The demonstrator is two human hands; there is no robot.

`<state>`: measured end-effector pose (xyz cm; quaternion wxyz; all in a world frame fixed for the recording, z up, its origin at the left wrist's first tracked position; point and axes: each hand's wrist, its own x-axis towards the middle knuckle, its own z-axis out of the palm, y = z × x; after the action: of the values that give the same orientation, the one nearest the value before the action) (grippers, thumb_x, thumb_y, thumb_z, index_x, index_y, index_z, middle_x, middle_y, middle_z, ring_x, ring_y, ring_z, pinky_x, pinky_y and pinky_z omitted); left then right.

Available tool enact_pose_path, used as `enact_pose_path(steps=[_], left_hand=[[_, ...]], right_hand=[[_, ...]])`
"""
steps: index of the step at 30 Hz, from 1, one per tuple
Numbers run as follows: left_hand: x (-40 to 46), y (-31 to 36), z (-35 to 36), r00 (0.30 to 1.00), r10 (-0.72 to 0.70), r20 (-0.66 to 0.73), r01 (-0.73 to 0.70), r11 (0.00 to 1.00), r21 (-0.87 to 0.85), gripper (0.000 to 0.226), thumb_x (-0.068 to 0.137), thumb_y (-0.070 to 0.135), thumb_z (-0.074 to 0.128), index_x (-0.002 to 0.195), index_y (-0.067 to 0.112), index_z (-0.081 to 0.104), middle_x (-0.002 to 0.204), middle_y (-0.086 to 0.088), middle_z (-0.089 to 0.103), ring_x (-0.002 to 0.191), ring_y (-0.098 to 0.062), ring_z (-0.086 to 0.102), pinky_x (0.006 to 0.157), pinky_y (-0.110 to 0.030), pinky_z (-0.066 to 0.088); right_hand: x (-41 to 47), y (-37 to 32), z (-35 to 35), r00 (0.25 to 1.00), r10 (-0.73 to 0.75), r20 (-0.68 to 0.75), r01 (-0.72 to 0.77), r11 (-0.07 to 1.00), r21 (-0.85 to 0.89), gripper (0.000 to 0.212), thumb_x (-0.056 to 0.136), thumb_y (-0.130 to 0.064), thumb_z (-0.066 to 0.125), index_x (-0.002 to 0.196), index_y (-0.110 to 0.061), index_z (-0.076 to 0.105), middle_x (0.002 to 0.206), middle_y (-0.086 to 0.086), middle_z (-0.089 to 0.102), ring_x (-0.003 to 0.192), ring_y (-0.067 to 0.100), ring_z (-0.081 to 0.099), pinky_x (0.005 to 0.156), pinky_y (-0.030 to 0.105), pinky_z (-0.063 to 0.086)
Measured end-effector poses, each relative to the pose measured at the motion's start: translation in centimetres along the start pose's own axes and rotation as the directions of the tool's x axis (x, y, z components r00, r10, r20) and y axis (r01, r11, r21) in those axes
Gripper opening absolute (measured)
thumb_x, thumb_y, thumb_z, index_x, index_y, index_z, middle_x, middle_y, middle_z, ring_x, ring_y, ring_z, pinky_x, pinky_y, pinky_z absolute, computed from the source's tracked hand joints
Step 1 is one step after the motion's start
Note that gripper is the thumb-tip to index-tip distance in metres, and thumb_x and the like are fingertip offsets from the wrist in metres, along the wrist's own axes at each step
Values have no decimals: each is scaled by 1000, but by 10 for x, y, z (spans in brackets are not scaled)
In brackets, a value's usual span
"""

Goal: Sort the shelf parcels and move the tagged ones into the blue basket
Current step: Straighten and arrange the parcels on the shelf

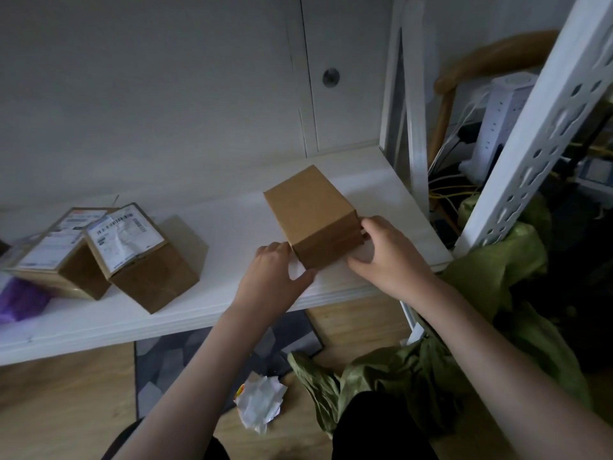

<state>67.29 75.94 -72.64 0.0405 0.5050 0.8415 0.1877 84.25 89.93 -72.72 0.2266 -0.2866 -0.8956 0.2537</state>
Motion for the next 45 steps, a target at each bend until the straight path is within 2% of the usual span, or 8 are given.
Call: enact_pose_path(steps=[4,8,10,18,24,30,38,45], left_hand=[[-2,1,4,998,-65,12,65,997,-46,50,86,53,61,122,19,58,109,-3,62,105,-25,56,85,-33,47],[-14,-2,-6,990,-131,-42,120,971,-208,96,86,40,69,155,15,6,137,-11,53,119,-30,55,95,-39,48],[-21,-8,-14,994,-75,-76,58,978,-202,103,87,36,71,157,15,-2,143,-12,48,122,-29,54,98,-38,47],[-36,-45,-41,983,5,-181,14,994,108,69,93,36,61,152,20,28,154,-7,33,139,-28,36,109,-37,39],[-32,-56,-51,972,75,-222,-46,990,131,70,89,31,66,149,13,35,150,-4,38,127,-29,50,93,-40,51],[-29,-65,-55,970,86,-229,-48,985,169,68,90,34,66,148,10,38,141,-6,50,128,-26,47,97,-37,49],[-35,-90,-51,969,-81,-234,102,992,78,68,87,30,70,145,8,42,133,-11,54,122,-30,52,99,-39,45],[-30,-93,-38,989,-128,-78,128,992,-8,49,87,35,71,127,13,56,128,-4,55,109,-25,57,84,-30,45]], right_hand=[[3,-8,-15,999,-34,5,34,999,-6,41,93,-37,65,130,-24,55,118,-4,55,102,13,58,82,29,52],[5,-23,-20,999,-37,34,35,999,38,55,96,-38,61,147,-32,43,138,-7,47,105,9,59,87,30,54],[8,-33,-17,997,-66,48,64,997,40,53,97,-38,60,147,-34,44,140,-9,45,103,4,58,83,24,50],[23,-67,4,997,-81,12,79,987,138,65,94,-36,65,152,-27,35,145,-11,46,123,4,48,99,24,42],[27,-73,20,991,-109,77,95,982,165,55,93,-39,65,144,-28,48,136,-14,55,121,2,53,104,30,46],[22,-59,31,994,-50,94,36,988,149,55,93,-41,64,144,-23,50,140,-10,54,123,6,52,103,30,46],[16,-50,53,982,6,189,-11,1000,25,60,94,-41,62,147,-18,47,145,-1,50,132,17,45,108,37,42],[38,-74,67,980,-72,187,46,989,138,62,94,-39,64,149,-27,39,144,-6,50,131,11,48,105,32,45]])
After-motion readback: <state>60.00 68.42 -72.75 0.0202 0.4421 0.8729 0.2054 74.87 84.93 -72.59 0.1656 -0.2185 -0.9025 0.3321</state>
